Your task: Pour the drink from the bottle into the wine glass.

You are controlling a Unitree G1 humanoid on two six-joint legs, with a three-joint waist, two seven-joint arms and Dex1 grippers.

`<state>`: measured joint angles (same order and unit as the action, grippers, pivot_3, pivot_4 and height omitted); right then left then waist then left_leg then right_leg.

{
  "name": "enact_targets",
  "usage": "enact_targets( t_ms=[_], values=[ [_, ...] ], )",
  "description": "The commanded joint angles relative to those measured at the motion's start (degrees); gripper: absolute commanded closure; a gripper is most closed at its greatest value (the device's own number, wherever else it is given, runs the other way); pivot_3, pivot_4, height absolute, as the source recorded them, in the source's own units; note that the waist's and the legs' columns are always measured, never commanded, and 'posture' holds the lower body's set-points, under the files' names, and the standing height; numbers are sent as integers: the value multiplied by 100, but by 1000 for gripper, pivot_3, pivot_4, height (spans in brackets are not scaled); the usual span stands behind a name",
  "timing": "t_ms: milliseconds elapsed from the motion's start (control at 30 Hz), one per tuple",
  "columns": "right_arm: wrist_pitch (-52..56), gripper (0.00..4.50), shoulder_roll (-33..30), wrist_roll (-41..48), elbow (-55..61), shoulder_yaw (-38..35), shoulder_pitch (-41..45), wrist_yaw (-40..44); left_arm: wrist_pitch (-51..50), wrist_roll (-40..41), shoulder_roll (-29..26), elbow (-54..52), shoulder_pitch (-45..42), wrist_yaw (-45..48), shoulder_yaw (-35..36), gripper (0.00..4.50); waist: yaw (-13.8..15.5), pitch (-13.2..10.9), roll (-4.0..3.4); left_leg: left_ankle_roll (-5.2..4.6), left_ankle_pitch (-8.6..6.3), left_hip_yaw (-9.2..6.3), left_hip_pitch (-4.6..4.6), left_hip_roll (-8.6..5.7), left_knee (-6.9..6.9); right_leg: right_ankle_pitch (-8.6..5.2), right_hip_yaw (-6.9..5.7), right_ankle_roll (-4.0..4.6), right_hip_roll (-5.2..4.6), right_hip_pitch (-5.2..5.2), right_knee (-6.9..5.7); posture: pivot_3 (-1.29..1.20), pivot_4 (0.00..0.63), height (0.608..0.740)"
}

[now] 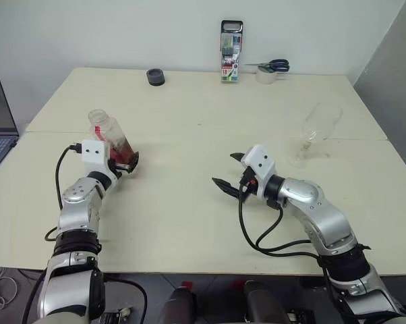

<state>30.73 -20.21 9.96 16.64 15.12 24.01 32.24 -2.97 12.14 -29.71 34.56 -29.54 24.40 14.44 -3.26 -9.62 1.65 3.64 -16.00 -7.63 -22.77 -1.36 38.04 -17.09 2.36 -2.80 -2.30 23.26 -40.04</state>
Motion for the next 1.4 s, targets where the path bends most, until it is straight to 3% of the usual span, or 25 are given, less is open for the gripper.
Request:
enact_targets(
  t_ms=[33, 267, 433, 600, 800, 967, 1333, 1400],
  values=[
    [-191, 0, -108, 8, 345, -180, -217, 37, 51, 29, -20, -553, 249, -125, 139, 12, 3, 0, 0, 0, 0, 0, 0, 0, -1, 0, 0, 0, 0, 0, 0, 0, 150, 740],
    [338, 0, -155, 383, 1134, -707, -1038, -204, -83, -58, -159, -1876, 1333, -187, 145, 12, 16, 0, -1, -3, -2, 2, 0, 7, -6, 0, 3, 0, 0, 0, 2, 0, 150, 740],
    [261, 0, -204, -169, 1304, -1108, -1874, -986, -553, 278, -249, -3123, 2367, 424, 2, 12, 41, 1, -3, -21, -12, 4, 5, 8, -8, 0, 9, 0, -2, -7, 5, 0, 150, 740],
    [69, 0, 157, -212, 1000, -1779, -2254, -1631, -882, 520, -311, -3922, 2729, 1127, -388, 12, 108, 0, -5, -22, -13, 10, 7, 7, -7, -1, 8, 0, 1, -12, 6, 0, 150, 740],
    [-300, 0, 676, -476, 184, -2239, -1725, -2548, -1130, 763, -496, -4212, 2060, 2151, -991, 12, 132, 2, -19, -22, -12, 36, 22, 9, -9, -1, 13, 0, 11, -21, 3, 0, 150, 740],
    [-917, 0, 719, -603, -1293, -2433, -645, -2867, -1098, 723, -715, -3967, 1265, 3029, -1475, 12, 90, 3, -34, -22, -12, 62, 27, 12, -13, -1, 19, 0, 16, -19, 4, 0, 150, 740],
    [-2129, 0, 504, -382, -3862, -2787, 780, -2796, -1026, 636, -586, -3651, 881, 3122, -1545, 12, -24, 0, -43, -22, -12, 73, 25, 12, -16, 0, 27, 1, 11, -14, 3, 0, 150, 740],
    [-2277, 506, 527, -239, -4073, -2855, 886, -2680, -1061, 663, -584, -3676, 906, 3117, -1510, 0, -25, -1, -43, -22, -12, 72, 25, 12, -16, 0, 27, 1, 11, -14, 3, 0, 150, 740]
  ],
)
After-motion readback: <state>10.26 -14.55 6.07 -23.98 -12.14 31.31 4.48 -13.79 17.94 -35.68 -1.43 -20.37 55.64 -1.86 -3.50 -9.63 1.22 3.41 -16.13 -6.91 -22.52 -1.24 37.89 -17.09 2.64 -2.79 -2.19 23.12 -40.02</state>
